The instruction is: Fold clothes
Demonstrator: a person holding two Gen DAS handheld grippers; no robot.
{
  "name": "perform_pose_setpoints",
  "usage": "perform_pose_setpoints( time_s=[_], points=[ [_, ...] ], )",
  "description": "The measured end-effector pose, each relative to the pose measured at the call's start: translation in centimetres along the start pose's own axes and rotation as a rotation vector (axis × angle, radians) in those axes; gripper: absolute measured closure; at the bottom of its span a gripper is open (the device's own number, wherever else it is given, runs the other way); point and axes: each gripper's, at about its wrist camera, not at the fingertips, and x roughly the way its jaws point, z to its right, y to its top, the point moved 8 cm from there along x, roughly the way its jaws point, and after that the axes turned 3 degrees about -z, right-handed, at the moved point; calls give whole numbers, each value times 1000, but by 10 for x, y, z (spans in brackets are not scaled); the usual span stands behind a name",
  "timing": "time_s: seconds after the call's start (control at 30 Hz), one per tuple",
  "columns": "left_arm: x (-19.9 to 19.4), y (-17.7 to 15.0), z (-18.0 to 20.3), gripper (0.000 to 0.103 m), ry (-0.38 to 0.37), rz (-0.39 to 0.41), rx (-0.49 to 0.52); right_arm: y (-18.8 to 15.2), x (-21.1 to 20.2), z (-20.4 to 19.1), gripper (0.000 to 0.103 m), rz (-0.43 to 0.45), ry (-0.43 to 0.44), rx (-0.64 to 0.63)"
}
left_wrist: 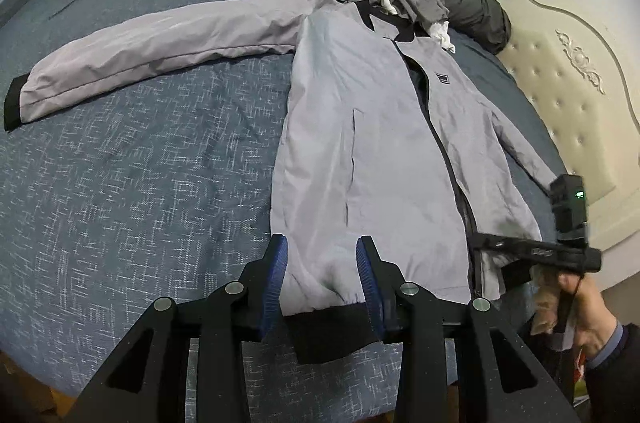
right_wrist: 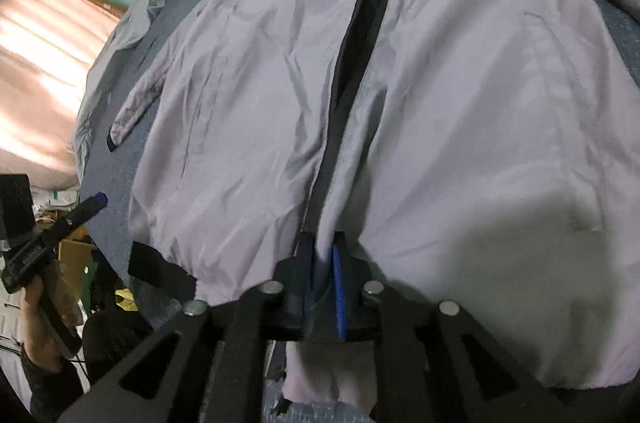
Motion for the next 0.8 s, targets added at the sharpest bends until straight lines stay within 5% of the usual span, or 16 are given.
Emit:
perform_pose_setpoints(
  time_s=[0.17, 0.33, 0.5, 0.8],
  points=[
    [4, 1, 14, 60, -29, -12, 13, 8, -72, 14, 62, 151, -4, -18],
    [25, -5, 62, 60, -87, -62, 83, 7, -137, 92, 58, 244, -98, 111],
    [54, -14, 116, 60, -155, -134, 136, -11, -148, 131, 58, 246, -119, 207],
    [119, -39, 185, 60, -186, -275, 202, -29, -143, 136, 56, 214, -78, 193]
  ],
)
